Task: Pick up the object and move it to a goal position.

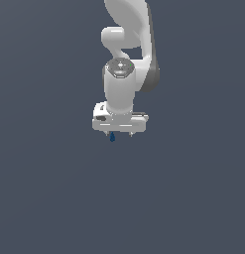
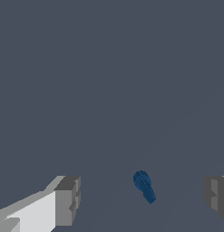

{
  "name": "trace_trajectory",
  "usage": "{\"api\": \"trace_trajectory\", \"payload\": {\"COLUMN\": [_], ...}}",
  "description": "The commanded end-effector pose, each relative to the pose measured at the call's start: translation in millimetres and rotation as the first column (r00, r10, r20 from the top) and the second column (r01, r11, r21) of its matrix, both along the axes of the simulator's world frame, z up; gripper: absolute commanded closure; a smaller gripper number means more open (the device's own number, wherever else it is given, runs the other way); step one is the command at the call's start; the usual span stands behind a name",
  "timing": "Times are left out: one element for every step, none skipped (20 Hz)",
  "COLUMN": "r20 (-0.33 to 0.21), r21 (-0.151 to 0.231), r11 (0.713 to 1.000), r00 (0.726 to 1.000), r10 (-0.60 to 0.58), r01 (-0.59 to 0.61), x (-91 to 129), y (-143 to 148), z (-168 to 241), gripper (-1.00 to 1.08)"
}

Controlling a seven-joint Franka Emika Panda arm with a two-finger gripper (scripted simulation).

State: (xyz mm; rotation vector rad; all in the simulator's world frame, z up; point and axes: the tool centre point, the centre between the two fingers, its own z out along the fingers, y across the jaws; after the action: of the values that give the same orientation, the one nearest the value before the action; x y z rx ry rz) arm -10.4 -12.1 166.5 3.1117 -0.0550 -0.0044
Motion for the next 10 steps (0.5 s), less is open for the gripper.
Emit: {"api": "trace_trajectory", "payload": {"r20": [0.0, 0.001, 0.001, 0.001, 0.002, 0.002, 0.002, 0.002, 0.002, 0.003], "r21": [0.003, 0.005, 0.007, 0.008, 0.01, 0.012, 0.014, 0.016, 0.019, 0.02], "r11": [0.999, 0.999, 0.997, 0.996, 0.993, 0.99, 0.986, 0.98, 0.974, 0.966], "r00": [0.999, 0.999, 0.998, 0.996, 0.993, 0.99, 0.986, 0.981, 0.974, 0.966], "r10": [-0.033, -0.051, -0.07, -0.092, -0.115, -0.14, -0.167, -0.196, -0.227, -0.259], "r01": [0.033, 0.051, 0.07, 0.092, 0.115, 0.14, 0.167, 0.196, 0.227, 0.259], "x": [-5, -7, -10, -13, -16, -20, -24, -28, -33, -38], "y": [-3, -4, -5, -7, -9, -11, -13, -15, -18, -20], "z": [-6, -9, -12, -15, -19, -23, -27, -31, -36, -41], "gripper": [-0.92, -0.92, -0.92, -0.92, -0.92, -0.92, -0.92, -0.92, -0.92, -0.92]}}
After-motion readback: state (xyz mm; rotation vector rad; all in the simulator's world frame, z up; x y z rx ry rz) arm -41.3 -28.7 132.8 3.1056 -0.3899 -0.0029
